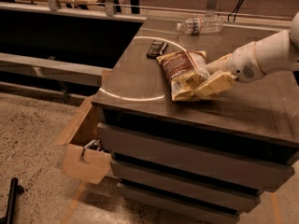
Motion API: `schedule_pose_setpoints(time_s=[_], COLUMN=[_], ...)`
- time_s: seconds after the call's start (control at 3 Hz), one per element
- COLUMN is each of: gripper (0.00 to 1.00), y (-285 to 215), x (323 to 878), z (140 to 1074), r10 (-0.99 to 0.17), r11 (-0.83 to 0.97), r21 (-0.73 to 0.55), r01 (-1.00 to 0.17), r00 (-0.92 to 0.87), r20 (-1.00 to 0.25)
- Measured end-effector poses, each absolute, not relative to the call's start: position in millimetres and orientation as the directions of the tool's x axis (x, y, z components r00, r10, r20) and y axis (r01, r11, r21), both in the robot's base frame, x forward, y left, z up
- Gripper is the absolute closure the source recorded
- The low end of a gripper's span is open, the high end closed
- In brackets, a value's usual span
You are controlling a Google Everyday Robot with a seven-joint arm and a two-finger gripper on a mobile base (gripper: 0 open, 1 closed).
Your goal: Pick brown chip bag
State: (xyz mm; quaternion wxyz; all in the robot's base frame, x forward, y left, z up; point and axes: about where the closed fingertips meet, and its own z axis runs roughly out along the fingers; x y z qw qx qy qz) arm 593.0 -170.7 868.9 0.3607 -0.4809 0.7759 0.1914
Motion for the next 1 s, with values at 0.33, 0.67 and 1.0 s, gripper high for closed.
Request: schedule_pose_setpoints(time_s=[0.33, 0.67, 1.0], gripper=[0.61, 0.84, 1.00], y=[-171, -180, -193], x=[595, 603, 612], z=[869, 877, 891], r10=[-0.616, -0.610, -0.577], r11=[0.458, 0.472, 0.478], r21=[-0.047, -0.057, -0.074], r01=[-0.888, -0.880, -0.875], r00=[-0.279, -0.280, -0.249], r20=[-0.737, -0.741, -0.778])
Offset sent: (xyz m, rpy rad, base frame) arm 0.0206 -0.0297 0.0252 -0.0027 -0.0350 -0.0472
